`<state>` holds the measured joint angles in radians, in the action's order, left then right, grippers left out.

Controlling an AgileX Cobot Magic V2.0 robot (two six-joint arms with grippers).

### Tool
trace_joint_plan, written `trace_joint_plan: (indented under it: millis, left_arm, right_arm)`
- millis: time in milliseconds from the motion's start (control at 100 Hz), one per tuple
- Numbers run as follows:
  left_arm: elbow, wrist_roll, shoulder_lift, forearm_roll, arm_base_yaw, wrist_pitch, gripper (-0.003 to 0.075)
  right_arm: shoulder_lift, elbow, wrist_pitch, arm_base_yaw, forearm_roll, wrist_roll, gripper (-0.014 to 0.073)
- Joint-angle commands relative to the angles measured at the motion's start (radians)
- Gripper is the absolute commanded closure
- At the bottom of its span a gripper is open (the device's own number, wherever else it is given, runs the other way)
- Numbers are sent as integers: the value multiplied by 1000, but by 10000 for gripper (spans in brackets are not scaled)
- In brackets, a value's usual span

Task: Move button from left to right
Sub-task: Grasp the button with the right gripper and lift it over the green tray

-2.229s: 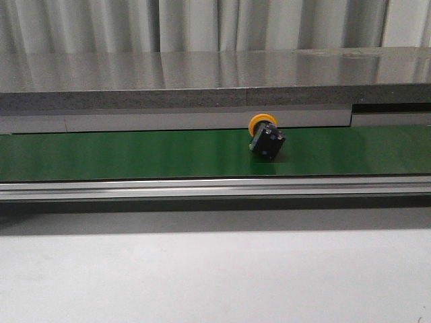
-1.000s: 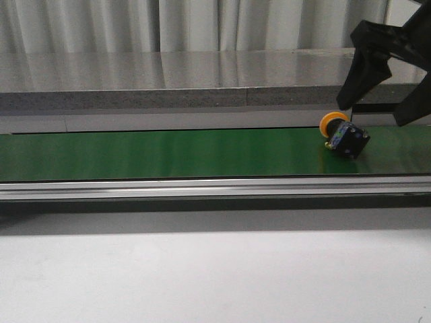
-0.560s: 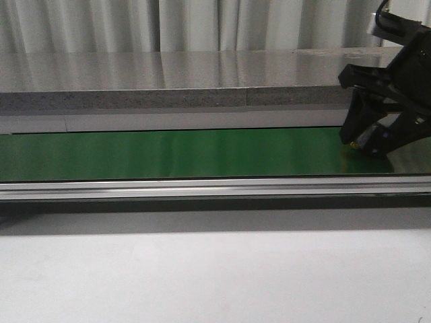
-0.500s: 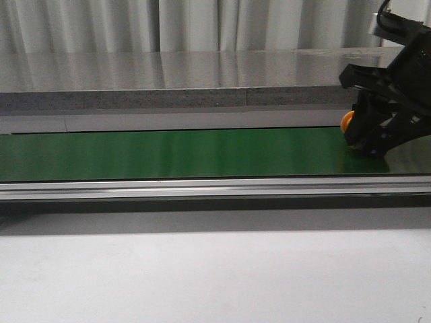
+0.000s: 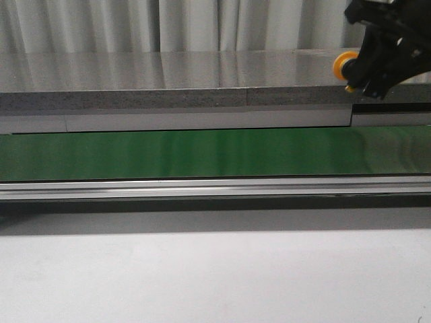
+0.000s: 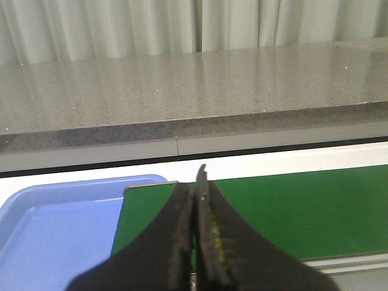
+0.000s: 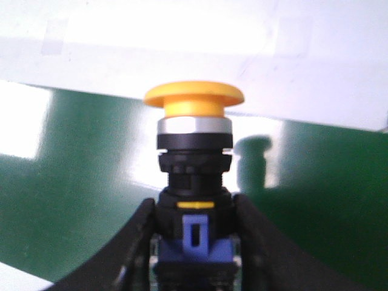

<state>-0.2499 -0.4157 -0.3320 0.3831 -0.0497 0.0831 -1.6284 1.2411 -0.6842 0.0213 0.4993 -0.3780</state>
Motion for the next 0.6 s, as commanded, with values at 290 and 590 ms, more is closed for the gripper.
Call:
trace_joint_plan:
  millis: [290, 590]
  left_arm:
    - [-27, 2, -7, 12, -9, -83, 741]
    - [-27, 2, -7, 12, -9, -83, 741]
  right_arm:
    - [66, 62, 19, -251, -177, -11, 411]
    - [8, 60, 70, -400, -228, -11, 411]
